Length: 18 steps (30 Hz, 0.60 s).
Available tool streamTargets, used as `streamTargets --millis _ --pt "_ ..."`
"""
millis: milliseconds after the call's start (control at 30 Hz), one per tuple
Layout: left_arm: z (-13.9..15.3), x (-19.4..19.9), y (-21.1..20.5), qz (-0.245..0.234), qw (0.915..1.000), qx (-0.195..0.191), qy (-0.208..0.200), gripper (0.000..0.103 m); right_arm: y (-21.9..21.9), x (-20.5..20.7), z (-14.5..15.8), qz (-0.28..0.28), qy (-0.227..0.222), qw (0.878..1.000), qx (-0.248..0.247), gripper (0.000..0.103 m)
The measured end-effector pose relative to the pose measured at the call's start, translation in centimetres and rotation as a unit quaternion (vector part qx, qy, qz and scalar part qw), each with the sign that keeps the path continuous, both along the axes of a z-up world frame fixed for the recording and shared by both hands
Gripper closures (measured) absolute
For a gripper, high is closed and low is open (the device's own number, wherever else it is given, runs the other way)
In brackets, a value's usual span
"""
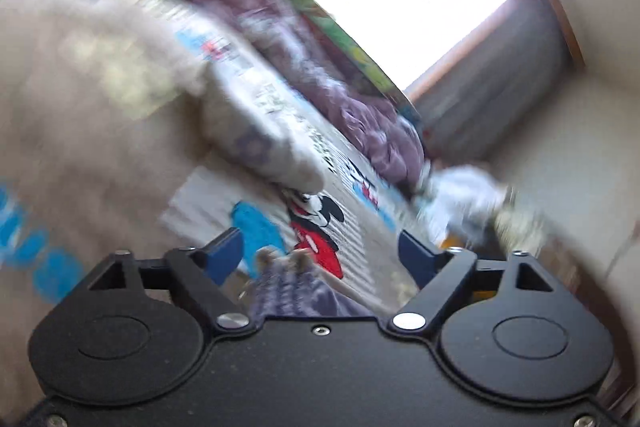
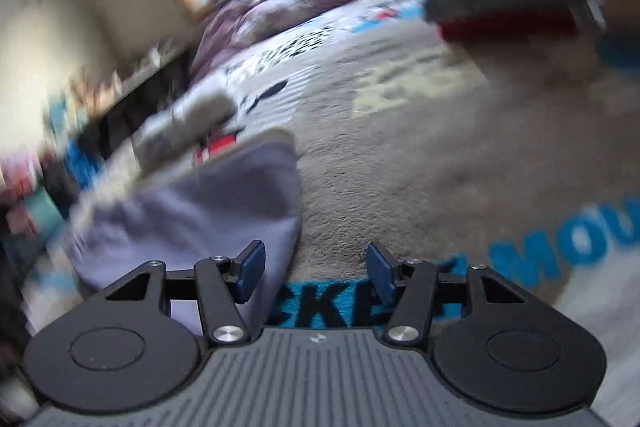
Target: Fold clothes
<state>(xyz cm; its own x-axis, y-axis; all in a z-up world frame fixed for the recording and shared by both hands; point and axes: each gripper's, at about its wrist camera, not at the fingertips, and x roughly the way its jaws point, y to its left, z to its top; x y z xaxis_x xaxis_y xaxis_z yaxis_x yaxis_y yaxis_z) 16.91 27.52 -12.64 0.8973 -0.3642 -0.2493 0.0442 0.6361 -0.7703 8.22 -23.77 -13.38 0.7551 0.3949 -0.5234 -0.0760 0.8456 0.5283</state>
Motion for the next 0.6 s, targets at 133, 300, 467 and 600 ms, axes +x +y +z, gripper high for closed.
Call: streamTargets --millis 133,300,467,600 --pt "-0.8 -0.5 1.1 0.013 0.9983 -0.036 0.045 0.012 -0.7 0.7 -0.7 -0.013 0.019 0.998 0.063 0.038" --pt "-0.8 0.6 -0.7 -0.023 0.9961 -0.016 0.083 0.011 0.4 2.2 -0.9 0.006 0.03 0.998 0.064 0.031" --pt "-1.1 2.8 -3.7 -0.06 0.9915 0.023 0.113 0.013 1.0 3.4 -0.9 0.02 0.031 0.997 0.061 0.031" --pt "-1.6 4.6 -5.6 -0.072 0.9872 0.053 0.133 0.013 1.4 4.2 -0.9 0.029 0.027 0.997 0.06 0.031"
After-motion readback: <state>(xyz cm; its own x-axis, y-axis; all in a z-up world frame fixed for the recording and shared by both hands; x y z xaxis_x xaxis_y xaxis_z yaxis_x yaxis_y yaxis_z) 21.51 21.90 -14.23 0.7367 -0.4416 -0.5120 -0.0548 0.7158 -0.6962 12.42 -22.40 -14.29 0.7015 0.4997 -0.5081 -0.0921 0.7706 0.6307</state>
